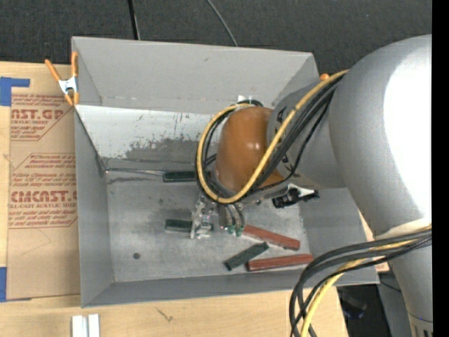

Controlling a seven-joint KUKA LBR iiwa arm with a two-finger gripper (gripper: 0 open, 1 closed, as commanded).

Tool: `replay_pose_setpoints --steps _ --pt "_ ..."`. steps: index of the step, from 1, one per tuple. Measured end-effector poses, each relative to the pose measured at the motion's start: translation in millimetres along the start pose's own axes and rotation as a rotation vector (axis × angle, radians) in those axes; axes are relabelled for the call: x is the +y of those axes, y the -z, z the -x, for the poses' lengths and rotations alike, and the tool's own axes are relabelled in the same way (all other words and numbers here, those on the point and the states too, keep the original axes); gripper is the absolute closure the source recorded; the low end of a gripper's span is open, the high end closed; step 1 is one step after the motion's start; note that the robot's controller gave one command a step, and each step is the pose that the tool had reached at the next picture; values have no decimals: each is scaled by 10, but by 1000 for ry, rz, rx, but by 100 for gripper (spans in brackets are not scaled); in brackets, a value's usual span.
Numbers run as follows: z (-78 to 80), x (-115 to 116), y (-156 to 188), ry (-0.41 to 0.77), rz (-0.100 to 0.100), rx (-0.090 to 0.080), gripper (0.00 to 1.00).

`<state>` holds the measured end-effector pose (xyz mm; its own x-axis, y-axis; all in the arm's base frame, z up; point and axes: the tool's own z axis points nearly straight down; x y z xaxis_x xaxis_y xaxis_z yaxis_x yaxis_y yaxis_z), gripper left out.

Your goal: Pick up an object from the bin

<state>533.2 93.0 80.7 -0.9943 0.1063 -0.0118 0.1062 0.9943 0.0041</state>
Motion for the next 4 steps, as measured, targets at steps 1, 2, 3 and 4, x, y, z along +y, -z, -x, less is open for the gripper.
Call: replay_pose_setpoints --steps 1,2,3,4 --pt "-36 -1 -15 2 -2 14 0" --pt "0 -2 0 0 0 0 100" --pt "-37 -2 -15 2 -3 15 0" --pt "0 -2 0 0 0 0 100"
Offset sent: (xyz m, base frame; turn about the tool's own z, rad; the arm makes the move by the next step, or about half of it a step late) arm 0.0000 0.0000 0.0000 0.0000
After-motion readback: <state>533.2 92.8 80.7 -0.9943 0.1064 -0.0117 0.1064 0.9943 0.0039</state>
